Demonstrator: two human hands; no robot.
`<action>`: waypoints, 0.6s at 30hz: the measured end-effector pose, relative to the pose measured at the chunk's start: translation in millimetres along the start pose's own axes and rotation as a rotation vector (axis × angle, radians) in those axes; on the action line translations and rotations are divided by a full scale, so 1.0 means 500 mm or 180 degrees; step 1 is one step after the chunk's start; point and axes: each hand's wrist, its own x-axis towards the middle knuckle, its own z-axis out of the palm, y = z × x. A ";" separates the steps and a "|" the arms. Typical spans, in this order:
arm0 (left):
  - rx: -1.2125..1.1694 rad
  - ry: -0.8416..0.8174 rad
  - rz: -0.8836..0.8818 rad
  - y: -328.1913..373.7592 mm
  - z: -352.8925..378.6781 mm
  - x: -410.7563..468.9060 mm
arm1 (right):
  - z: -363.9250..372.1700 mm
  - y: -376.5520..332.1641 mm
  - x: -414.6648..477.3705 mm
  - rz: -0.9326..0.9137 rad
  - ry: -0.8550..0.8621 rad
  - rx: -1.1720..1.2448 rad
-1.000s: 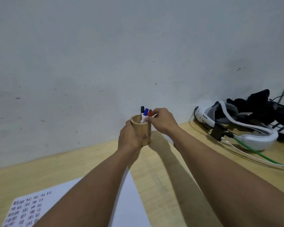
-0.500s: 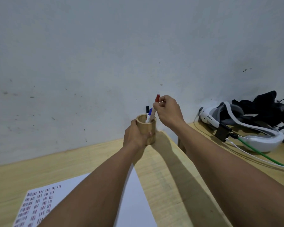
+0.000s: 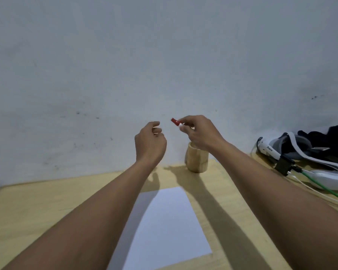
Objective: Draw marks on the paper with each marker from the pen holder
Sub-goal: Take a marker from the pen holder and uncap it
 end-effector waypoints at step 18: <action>-0.0686 -0.0217 -0.0061 -0.043 -0.267 -0.072 | 0.102 -0.205 -0.110 -0.0496 0.0070 -0.0749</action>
